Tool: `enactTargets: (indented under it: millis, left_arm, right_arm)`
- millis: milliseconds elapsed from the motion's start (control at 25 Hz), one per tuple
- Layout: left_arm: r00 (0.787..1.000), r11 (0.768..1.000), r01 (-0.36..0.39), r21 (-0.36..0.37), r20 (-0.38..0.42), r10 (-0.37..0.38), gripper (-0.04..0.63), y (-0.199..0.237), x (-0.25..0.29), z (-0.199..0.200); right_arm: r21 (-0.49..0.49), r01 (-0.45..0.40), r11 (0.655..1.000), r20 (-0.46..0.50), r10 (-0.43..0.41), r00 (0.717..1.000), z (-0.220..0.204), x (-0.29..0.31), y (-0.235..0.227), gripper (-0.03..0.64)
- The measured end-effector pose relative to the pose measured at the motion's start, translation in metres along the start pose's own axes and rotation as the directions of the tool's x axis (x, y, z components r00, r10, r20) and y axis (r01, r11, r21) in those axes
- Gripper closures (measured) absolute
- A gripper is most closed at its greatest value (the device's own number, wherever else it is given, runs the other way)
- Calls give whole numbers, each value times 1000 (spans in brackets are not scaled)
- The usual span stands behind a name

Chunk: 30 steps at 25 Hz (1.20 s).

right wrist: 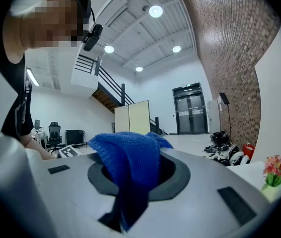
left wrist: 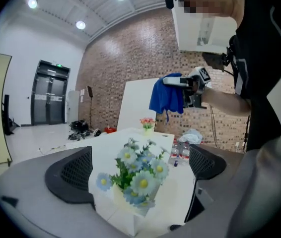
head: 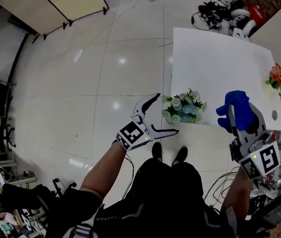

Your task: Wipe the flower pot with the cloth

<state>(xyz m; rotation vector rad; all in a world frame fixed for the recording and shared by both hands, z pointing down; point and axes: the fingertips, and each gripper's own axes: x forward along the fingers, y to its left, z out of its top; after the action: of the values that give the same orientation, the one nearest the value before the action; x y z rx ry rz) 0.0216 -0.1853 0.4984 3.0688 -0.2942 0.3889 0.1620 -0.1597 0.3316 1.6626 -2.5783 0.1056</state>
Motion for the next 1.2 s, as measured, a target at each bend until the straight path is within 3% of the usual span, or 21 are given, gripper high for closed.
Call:
enactTargets:
  millis: [160,480,640,800,920,1040,1200]
  left_arm:
    - [999,998,-31,-54,-18,30,0,2,13,-54]
    - [999,997,-34,-63,7,34,-1,23,58,-117]
    - [998,997,20,-77,59,-16,0,25,77,-125]
    - [998,999,31,-16,58,-30,0,26,97,-127]
    - [996,998,56,11,73,-57,2,26,106,-121]
    - [990,995,94,34,101,-97,72,21,104,-115]
    - [987,991,122,46,98,-126,77,15,98,-117]
  right_arm:
    - [-13,-3,1000,-23,3,1000,-34,1,-4,540]
    - [-7,21,1000,-28,-21,999,-98,-3,-13,540]
    - [-17,36,999,-26,-37,999,-117,-8,-13,540]
    - [21,44,999,-8,-44,999,-127,-12,-18,540]
    - [-9,67,998,-45,-67,997,-141,-18,-24,540]
    - [-6,70,998,-59,-70,996,-144,-21,-24,540]
    - [-3,75,997,-61,-75,995,-141,-24,-26,540]
